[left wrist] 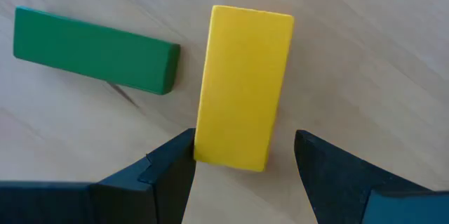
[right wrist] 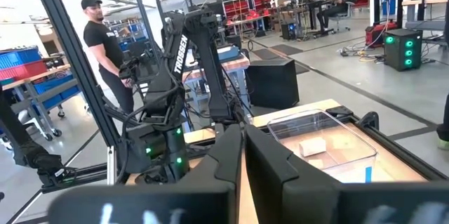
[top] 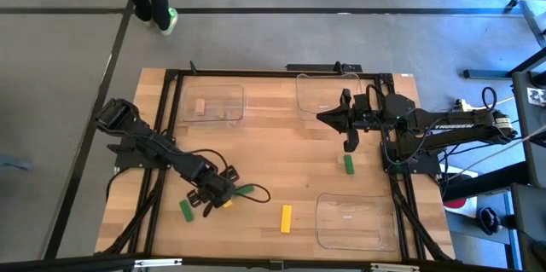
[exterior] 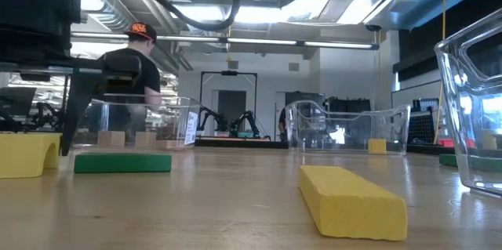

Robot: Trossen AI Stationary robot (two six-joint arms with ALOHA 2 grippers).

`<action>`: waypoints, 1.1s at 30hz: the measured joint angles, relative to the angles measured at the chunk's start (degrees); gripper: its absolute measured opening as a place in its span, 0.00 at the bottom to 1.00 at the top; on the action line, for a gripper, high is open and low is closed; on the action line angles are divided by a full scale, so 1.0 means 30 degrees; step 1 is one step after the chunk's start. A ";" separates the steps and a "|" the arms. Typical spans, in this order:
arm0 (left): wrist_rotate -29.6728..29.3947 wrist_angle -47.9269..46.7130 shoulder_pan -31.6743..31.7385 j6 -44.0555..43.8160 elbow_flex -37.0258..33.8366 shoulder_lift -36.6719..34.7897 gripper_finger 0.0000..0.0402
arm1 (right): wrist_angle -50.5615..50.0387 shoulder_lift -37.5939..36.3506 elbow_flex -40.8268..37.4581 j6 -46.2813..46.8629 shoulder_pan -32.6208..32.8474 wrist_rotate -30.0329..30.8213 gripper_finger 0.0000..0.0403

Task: Sort & place blocks by color
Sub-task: Put the left yellow block into the top right transparent bin

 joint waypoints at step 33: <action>0.0277 -0.2952 0.3351 -0.5275 -0.0873 -0.6695 0.30 | 0.0036 -0.0007 0.0000 0.1515 0.0007 0.0058 0.06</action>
